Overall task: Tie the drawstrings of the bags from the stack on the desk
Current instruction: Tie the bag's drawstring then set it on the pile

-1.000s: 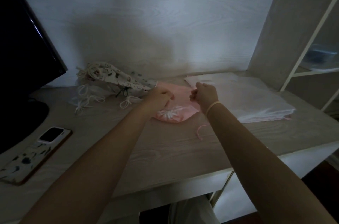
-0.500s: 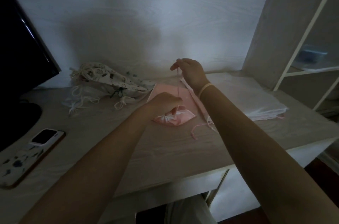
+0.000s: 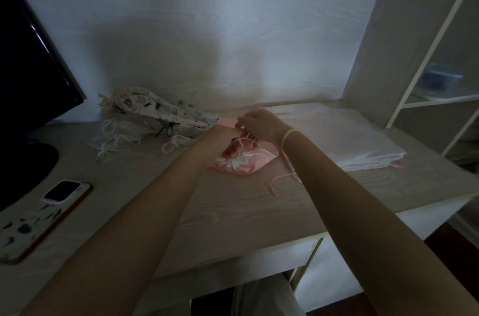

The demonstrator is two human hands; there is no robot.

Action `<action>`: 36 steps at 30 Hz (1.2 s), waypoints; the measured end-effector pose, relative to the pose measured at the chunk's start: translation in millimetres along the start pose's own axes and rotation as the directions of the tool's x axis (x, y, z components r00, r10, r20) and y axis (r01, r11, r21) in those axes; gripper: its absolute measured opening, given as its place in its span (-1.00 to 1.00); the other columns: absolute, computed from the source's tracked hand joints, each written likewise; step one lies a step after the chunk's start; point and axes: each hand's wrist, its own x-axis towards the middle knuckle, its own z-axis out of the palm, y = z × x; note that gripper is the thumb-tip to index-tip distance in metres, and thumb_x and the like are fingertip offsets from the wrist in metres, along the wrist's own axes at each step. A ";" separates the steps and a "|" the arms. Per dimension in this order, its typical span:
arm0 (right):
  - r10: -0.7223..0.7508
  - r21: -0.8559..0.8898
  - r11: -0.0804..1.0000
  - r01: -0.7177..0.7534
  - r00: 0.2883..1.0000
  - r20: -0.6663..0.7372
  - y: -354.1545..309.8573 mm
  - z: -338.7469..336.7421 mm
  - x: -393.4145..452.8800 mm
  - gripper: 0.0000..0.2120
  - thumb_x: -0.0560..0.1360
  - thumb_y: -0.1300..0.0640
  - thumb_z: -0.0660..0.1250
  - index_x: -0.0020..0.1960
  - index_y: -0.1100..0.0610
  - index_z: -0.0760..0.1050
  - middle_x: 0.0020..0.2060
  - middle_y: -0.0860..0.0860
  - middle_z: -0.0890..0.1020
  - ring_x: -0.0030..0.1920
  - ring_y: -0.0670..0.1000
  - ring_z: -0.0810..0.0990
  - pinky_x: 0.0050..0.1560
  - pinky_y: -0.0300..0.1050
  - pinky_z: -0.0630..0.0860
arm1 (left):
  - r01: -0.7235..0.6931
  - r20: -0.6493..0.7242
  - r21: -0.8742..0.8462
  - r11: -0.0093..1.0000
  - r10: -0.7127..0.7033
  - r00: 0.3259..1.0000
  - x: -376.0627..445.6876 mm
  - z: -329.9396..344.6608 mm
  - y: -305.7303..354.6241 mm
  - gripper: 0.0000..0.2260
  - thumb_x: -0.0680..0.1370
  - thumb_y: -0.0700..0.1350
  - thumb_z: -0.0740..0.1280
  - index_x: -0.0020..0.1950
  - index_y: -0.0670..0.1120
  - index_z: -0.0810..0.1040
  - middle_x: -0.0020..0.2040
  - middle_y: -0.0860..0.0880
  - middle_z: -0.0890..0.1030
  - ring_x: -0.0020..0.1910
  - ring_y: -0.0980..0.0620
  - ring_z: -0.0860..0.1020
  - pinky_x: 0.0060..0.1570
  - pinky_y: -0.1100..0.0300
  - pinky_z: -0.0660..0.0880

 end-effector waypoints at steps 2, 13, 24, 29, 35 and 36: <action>0.041 0.046 0.998 -0.040 0.999 -0.007 3.3 0.5 -3.8 -0.70 0.61 0.12 0.16 0.06 0.33 0.54 -0.15 0.22 0.64 -0.40 0.06 0.50 -0.44 -0.19 0.46 | 0.014 0.002 -0.041 0.999 -0.014 1.000 0.6 -1.2 -0.4 -0.73 0.60 -0.14 0.26 -0.24 -0.24 0.56 -0.53 -0.08 0.51 -0.59 0.02 0.41 -0.55 0.26 0.27; 0.049 -0.008 0.999 -0.049 0.997 0.052 21.2 5.2 -22.2 -0.77 0.52 0.13 0.33 -0.06 0.31 0.63 -0.35 0.07 0.57 -0.45 -0.05 0.44 -0.48 -0.34 0.41 | 0.086 0.032 -0.399 0.913 -0.080 0.996 3.0 -9.8 -2.9 -0.76 0.66 -0.13 0.15 -0.03 -0.21 0.55 -0.18 -0.11 0.65 -0.31 0.04 0.53 -0.45 0.34 0.48; 0.017 0.332 0.943 0.019 0.994 -0.105 4.6 3.3 -18.9 -0.78 0.52 0.39 0.18 0.12 0.24 0.47 -0.07 0.18 0.62 -0.34 0.12 0.59 -0.36 -0.08 0.60 | 0.069 0.077 -0.353 0.933 -0.044 0.996 3.1 -7.3 -1.7 -0.75 0.64 -0.15 0.18 -0.15 -0.21 0.54 -0.45 -0.05 0.52 -0.51 0.11 0.44 -0.51 0.32 0.35; 0.155 0.508 0.846 -0.160 0.987 0.051 12.3 22.7 -15.4 -0.80 0.58 0.35 0.10 0.14 0.33 0.43 -0.37 0.20 0.55 -0.54 0.02 0.57 -0.56 -0.19 0.50 | -0.077 -0.062 -0.081 0.994 0.072 0.995 4.6 -4.9 -3.6 -0.78 0.57 -0.23 0.26 -0.25 -0.20 0.58 -0.52 -0.07 0.55 -0.56 0.05 0.48 -0.47 0.27 0.38; 0.172 0.528 0.831 -0.175 0.984 0.056 23.9 31.5 -13.3 -0.81 0.56 0.33 0.22 0.12 0.37 0.50 -0.37 0.16 0.58 -0.54 -0.03 0.56 -0.53 -0.24 0.50 | -0.266 -0.167 0.331 0.905 0.334 0.928 10.7 -10.0 -16.4 -0.72 0.59 -0.12 0.25 -0.27 0.01 0.65 -0.36 -0.04 0.61 -0.42 0.09 0.53 -0.27 0.20 0.44; 0.172 0.534 0.825 -0.185 0.982 0.076 25.0 31.5 -14.3 -0.81 0.55 0.33 0.24 0.13 0.36 0.51 -0.34 0.17 0.58 -0.50 -0.01 0.57 -0.50 -0.23 0.51 | -0.287 -0.158 0.320 0.903 0.349 0.923 11.6 -10.8 -17.9 -0.71 0.59 -0.12 0.25 -0.28 0.04 0.65 -0.32 -0.08 0.62 -0.36 0.04 0.53 -0.24 0.16 0.45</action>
